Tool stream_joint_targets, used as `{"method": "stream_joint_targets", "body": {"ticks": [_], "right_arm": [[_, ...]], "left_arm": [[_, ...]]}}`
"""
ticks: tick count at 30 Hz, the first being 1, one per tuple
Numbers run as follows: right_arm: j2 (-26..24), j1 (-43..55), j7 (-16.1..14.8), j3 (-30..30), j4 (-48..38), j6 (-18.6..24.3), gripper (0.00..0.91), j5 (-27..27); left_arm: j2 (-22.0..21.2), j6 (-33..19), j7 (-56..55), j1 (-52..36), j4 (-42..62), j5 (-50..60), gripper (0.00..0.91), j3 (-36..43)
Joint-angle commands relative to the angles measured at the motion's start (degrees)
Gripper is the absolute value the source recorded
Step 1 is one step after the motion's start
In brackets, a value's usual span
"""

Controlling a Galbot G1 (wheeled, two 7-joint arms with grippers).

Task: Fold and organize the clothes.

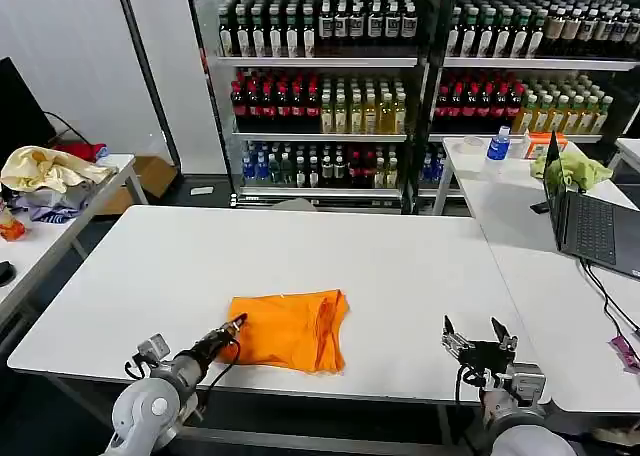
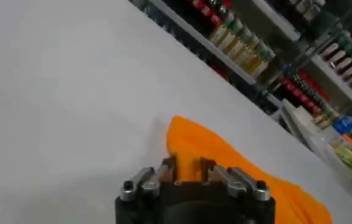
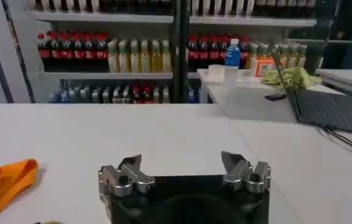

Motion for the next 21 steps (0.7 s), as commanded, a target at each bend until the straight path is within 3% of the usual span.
{"method": "stream_joint_targets", "body": {"ticks": [1, 13, 17, 21], "right_arm": [[0.1, -0.2, 0.1, 0.0, 0.1, 0.0, 0.907, -0.1], [0.1, 0.1, 0.1, 0.6, 0.2, -0.2, 0.907, 0.2], [0.0, 0.6, 0.1, 0.9, 0.1, -0.3, 0.907, 0.7], [-0.1, 1.5, 0.2, 0.9, -0.2, -0.3, 0.907, 1.3]], "left_arm": [[-1.5, -0.3, 0.1, -0.6, 1.0, -5.5, 0.01, -1.0], [-0.4, -0.3, -0.2, -1.4, -0.9, -11.6, 0.01, -7.0], [6.1, 0.1, 0.1, -2.0, -2.8, -11.4, 0.01, -14.1], [19.1, 2.8, 1.9, -5.0, -0.5, -12.0, 0.01, -23.9]]}}
